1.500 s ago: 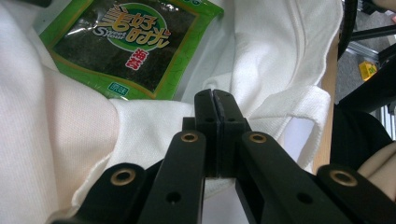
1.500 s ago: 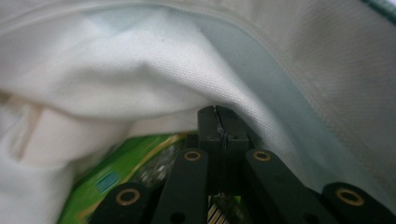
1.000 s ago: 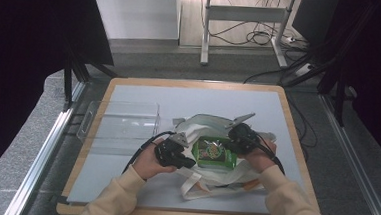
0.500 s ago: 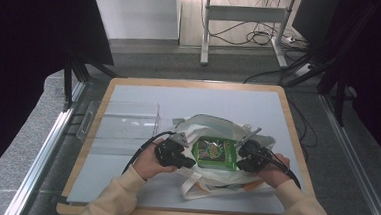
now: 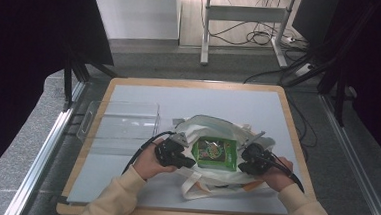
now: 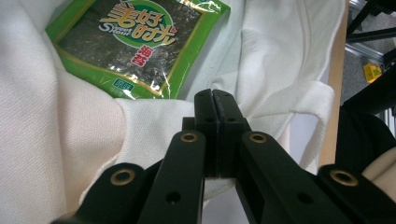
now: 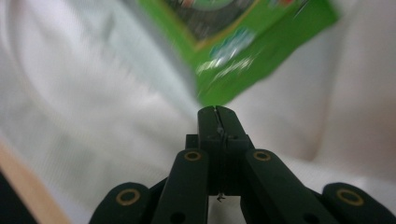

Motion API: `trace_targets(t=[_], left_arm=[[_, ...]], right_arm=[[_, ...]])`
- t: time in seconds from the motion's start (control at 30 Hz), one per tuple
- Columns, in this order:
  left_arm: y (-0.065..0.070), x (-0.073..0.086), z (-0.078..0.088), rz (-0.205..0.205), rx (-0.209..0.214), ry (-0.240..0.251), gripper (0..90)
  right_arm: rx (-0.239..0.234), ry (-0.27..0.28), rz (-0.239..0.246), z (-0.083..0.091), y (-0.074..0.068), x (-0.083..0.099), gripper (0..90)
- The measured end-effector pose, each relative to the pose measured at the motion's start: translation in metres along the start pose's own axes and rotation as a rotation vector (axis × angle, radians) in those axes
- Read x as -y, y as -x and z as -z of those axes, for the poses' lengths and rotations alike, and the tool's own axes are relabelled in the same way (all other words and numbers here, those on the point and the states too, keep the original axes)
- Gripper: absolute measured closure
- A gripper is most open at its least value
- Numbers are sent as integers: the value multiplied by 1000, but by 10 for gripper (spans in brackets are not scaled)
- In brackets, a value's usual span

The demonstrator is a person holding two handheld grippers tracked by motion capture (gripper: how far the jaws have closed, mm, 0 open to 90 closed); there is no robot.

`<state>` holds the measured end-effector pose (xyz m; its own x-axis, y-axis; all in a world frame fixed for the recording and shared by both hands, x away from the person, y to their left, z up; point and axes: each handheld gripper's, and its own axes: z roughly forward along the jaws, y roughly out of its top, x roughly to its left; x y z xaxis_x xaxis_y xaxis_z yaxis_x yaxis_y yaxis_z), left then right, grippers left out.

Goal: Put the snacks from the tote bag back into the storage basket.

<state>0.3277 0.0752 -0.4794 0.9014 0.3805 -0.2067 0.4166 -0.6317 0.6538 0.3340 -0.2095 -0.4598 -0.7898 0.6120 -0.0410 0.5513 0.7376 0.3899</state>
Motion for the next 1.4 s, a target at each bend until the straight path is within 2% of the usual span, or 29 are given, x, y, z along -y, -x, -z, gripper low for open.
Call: trace_targets(t=[0.1, 0.17, 0.2, 0.37, 0.4, 0.43, 0.6, 0.77, 0.9, 0.93, 1.2, 1.4], left_arm=[[0, 0, 0, -3, -2, 0, 899], [0, 0, 0, -3, -1, 0, 899], [0, 0, 0, -3, -1, 0, 899], [0, 0, 1, -4, 2, 0, 899], [0, 0, 1, -3, 2, 2, 899], [0, 0, 1, -4, 2, 1, 899], [0, 1, 1, 0, 2, 0, 899], [0, 1, 2, 7, 2, -1, 899], [0, 1, 2, 6, 1, -2, 899], [0, 1, 3, 3, 2, 0, 900], [-1, 1, 3, 2, 4, -1, 900], [-1, 1, 2, 4, 5, -1, 900]], right_arm=[[23, 50, -12, 4, 5, -15, 892], [46, 71, -17, 1, 8, -32, 892], [46, 71, -17, 1, 8, -32, 892], [81, 110, -47, -19, 16, -57, 892], [81, 110, -47, -19, 16, -57, 892], [90, 115, -51, -26, 19, -62, 892], [121, 116, -58, -36, 27, -67, 892], [162, 134, -94, -39, 43, -67, 892], [173, 141, -109, -42, 50, -67, 892], [178, 146, -128, -44, 56, -67, 892], [172, 138, -145, -50, 64, -73, 892], [149, 152, -146, -45, 61, -70, 892]])
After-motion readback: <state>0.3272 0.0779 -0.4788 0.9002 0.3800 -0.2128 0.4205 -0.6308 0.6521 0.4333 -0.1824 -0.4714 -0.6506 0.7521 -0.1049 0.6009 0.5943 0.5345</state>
